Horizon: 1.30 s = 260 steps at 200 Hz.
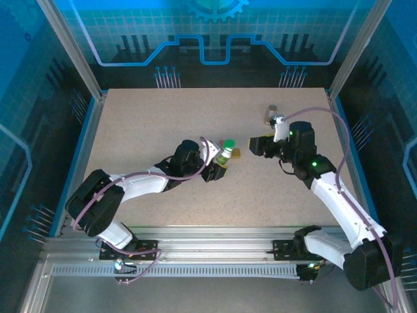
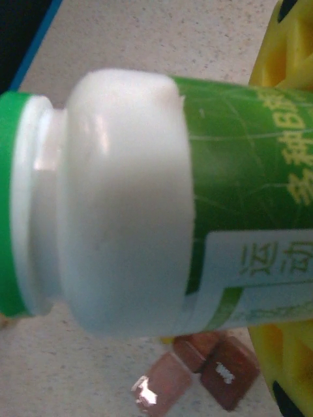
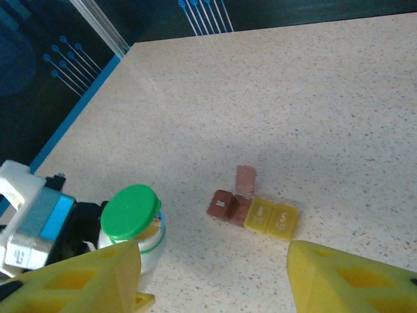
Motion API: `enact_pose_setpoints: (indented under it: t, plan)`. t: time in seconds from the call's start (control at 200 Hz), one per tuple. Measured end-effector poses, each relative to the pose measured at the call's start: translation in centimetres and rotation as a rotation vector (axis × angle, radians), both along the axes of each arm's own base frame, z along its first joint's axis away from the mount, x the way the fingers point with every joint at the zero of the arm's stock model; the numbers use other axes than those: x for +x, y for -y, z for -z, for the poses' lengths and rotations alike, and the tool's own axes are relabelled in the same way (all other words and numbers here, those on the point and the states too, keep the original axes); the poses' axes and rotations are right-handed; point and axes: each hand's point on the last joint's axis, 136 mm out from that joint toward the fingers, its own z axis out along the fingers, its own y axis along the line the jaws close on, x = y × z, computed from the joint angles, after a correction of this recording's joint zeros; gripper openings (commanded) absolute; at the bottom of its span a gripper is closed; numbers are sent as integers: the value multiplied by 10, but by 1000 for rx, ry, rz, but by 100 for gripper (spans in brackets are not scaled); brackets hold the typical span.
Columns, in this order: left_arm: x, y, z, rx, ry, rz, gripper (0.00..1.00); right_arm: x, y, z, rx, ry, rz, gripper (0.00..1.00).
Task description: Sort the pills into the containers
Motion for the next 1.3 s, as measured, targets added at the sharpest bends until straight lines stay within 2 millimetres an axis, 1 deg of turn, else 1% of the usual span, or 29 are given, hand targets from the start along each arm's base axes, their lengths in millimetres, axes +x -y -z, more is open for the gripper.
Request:
enact_pose_setpoints:
  t: [0.085,0.2,0.285,0.375,0.48,0.605,0.695,0.785,1.076,1.301]
  plan:
    - [0,-7,10,35,-47,-13,0,-5,2,15,-7,-10,1,62]
    - [7,-11,23,89,-122,-31,0,-10,2,35,-1,-32,-2,62]
    - [12,-13,30,123,-166,-42,0,-14,1,44,18,-42,-7,62]
    - [16,-16,37,154,-197,-49,0,-17,0,49,43,-45,-6,62]
    - [20,-18,47,190,-241,-57,0,-18,-2,51,71,-44,-9,63]
    - [29,-16,57,232,-290,-59,0,-17,-4,50,96,-33,-6,63]
    - [31,-16,63,264,-317,-54,0,-17,-5,48,111,-29,-5,64]
    - [30,-19,68,305,-346,-52,0,-16,-5,46,120,-22,-4,64]
    - [30,-32,77,435,-424,-51,0,-16,-7,43,146,-14,-11,65]
    - [30,-39,74,530,-458,-37,0,-16,-8,44,151,-16,-9,66]
